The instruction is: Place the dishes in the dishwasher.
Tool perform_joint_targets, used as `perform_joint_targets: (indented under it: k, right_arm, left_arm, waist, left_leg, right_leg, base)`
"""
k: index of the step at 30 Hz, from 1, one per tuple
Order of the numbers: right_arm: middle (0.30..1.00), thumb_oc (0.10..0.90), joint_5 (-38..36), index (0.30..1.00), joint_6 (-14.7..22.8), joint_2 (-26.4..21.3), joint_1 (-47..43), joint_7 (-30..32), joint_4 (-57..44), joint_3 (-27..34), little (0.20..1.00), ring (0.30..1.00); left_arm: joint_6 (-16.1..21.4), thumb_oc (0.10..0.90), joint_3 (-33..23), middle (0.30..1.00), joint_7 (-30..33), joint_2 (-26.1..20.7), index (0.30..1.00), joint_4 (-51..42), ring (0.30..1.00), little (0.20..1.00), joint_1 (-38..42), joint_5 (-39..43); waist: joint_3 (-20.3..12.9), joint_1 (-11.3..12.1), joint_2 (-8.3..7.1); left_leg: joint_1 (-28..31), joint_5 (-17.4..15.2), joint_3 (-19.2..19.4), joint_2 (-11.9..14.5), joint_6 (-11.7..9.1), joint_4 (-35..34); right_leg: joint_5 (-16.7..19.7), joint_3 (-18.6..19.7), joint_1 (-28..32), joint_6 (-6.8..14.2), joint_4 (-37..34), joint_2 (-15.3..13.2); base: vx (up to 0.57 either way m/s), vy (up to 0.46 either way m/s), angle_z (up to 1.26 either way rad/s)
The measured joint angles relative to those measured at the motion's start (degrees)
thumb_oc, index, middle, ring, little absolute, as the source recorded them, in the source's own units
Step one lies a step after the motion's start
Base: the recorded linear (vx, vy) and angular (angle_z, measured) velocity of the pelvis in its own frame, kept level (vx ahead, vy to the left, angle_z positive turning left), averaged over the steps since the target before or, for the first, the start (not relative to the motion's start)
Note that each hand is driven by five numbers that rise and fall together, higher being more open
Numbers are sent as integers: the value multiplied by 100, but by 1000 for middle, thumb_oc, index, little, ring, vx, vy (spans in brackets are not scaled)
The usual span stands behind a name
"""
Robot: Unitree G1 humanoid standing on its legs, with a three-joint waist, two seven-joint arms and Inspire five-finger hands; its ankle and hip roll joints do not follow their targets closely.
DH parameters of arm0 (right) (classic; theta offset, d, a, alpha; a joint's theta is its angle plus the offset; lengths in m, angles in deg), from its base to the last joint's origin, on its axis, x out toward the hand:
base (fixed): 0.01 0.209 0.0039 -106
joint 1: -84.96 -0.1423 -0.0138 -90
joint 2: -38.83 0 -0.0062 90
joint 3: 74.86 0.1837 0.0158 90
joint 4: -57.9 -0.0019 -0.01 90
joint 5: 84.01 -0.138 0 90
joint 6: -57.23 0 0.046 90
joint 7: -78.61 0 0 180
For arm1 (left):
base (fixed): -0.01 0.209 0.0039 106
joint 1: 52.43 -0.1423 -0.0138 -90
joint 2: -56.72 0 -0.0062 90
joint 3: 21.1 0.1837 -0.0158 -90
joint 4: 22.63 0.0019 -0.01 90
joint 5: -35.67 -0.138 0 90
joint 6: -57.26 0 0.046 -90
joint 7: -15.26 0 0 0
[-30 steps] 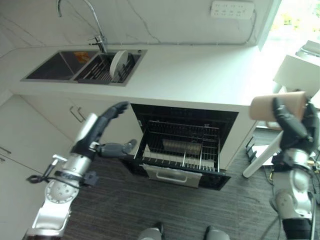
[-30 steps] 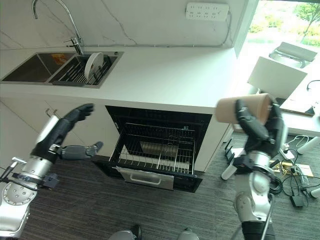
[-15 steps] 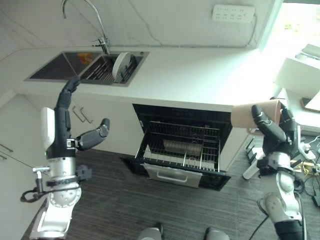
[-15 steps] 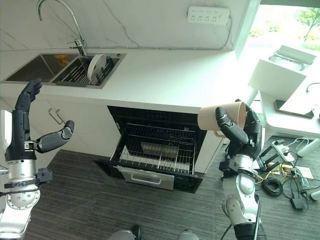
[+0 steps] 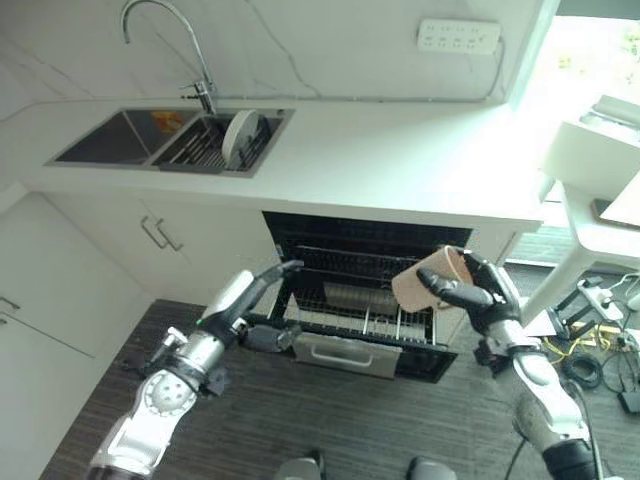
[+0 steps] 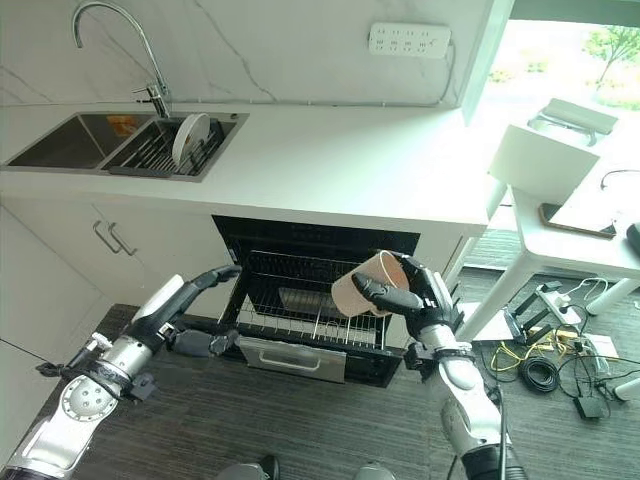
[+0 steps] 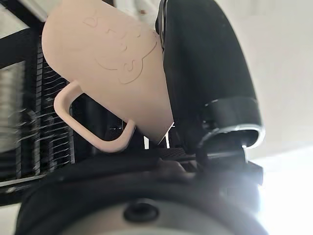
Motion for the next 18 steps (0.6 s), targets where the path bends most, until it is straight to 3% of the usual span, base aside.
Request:
perform_joint_targets:
  k: [3, 5, 11, 18]
  right_arm:
    - [300, 400, 41, 300, -61, -267, -152, -55, 54, -64, 300, 300]
    - [300, 400, 99, 300, -96, -568, -908, -78, 441, -302, 300, 300]
    - [300, 400, 226, 300, -147, -860, -2384, -135, 1428, -453, 300, 300]
    - [300, 400, 274, 300, -153, -1105, -2720, -325, 1713, -638, 300, 300]
  left_arm:
    - [-110, 800, 279, 900, -48, -250, 900, 81, 900, 900, 246, -39]
    - [-235, 800, 717, 900, -33, -691, 900, 277, 900, 900, 902, -102]
    - [-444, 800, 1036, 900, 189, -795, 900, 762, 900, 900, 2147, -104]
    - [-509, 800, 1540, 900, 458, -1047, 900, 907, 900, 900, 2752, -321]
  waist:
    - [6, 6, 9]
    - [101, -8, 47]
    - [1117, -11, 204]
    - [1760, -51, 253]
  left_leg:
    - [-385, 38, -10, 16, 7, 119]
    - [-985, 222, -87, -12, 16, 209]
    - [-1207, 415, -102, -12, 12, 135]
    - [-1350, 510, -100, -28, 33, 100]
  right_leg:
    - [49, -8, -360, -9, 48, -1]
    - [254, -20, -886, -42, 92, 20]
    - [386, 6, -1156, -58, 80, 28]
    - [489, 47, -1281, -76, 75, 30]
  base:
    - [-233, -28, 5]
    - [-215, -3, 6]
    - [-111, 24, 1]
    - [-71, 31, 1]
